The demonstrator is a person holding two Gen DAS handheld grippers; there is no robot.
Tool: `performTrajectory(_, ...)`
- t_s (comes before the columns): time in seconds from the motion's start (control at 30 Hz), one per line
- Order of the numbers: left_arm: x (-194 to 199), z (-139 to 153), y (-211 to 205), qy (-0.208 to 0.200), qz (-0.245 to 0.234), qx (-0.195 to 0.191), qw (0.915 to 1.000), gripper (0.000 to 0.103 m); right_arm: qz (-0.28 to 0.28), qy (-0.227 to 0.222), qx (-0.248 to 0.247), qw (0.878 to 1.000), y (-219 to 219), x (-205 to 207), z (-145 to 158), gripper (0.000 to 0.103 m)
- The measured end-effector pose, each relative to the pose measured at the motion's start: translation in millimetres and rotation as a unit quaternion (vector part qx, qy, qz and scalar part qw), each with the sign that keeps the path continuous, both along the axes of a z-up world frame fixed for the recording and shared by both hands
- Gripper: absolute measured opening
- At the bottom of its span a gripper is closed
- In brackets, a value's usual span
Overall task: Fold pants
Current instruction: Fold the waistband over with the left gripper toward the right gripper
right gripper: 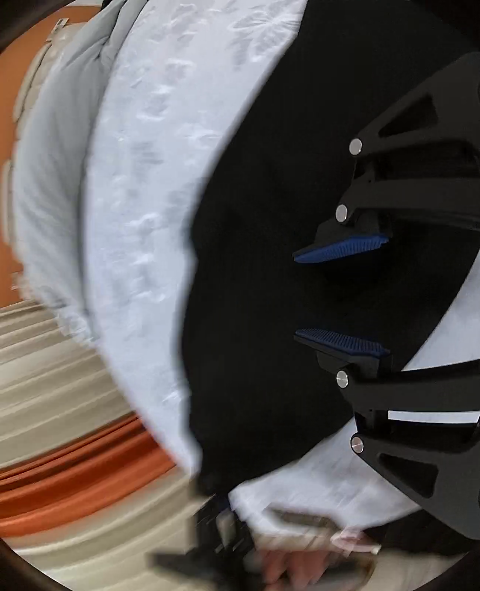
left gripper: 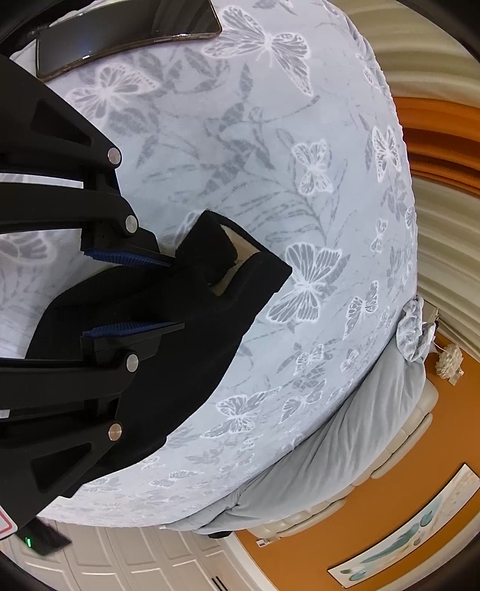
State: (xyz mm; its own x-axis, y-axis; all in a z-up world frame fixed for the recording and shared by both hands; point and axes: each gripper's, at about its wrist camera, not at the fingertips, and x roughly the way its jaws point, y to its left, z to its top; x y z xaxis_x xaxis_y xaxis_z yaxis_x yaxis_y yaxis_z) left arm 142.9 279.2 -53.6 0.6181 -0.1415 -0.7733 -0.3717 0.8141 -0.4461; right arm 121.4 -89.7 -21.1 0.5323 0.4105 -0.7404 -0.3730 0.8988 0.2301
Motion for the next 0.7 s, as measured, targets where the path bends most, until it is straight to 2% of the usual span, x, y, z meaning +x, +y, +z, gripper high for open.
performTrajectory(0.07,-1,0,3,0.0,-0.003,-0.004,1.0,0.026,-0.004,-0.054,0.032,0.998,-12,3,41,0.037)
performTrajectory(0.1,-2,-1,5,0.0,-0.004,-0.007,1.0,0.026,-0.006,-0.073,0.035,0.997,-15,13,56,0.044)
performTrajectory(0.17,-3,-4,10,0.004,-0.002,-0.015,0.9999,0.026,-0.003,-0.05,0.035,0.998,-14,46,63,0.057)
performTrajectory(0.27,-5,-13,15,0.014,0.0,-0.038,0.9992,0.026,-0.004,0.056,0.031,0.998,-8,129,23,0.057)
performTrajectory(0.37,-6,-20,17,0.025,0.005,-0.033,0.9991,0.028,-0.017,0.095,-0.008,0.995,-7,166,-18,0.054)
performTrajectory(0.4,-7,-23,18,0.029,0.006,-0.037,0.9989,0.029,-0.012,0.104,-0.013,0.994,-4,170,-28,0.047)
performTrajectory(0.43,-7,-28,19,0.034,0.006,-0.045,0.9984,0.032,-0.002,0.116,-0.015,0.993,0,174,-38,0.036)
performTrajectory(0.47,-7,-34,22,0.041,0.007,-0.055,0.9976,0.032,0.017,0.12,-0.019,0.992,9,175,-45,0.012)
performTrajectory(0.53,-6,-42,24,0.05,0.007,-0.066,0.9966,0.032,0.036,0.083,-0.062,0.994,25,171,-42,0.007)
performTrajectory(0.57,-4,-45,26,0.053,0.005,-0.07,0.9961,0.032,0.036,0.068,-0.068,0.995,28,174,-39,0.006)
performTrajectory(0.7,1,-50,22,0.059,-0.002,-0.058,0.9966,0.037,-0.021,0.0,-0.015,1.0,12,192,-11,0.0)
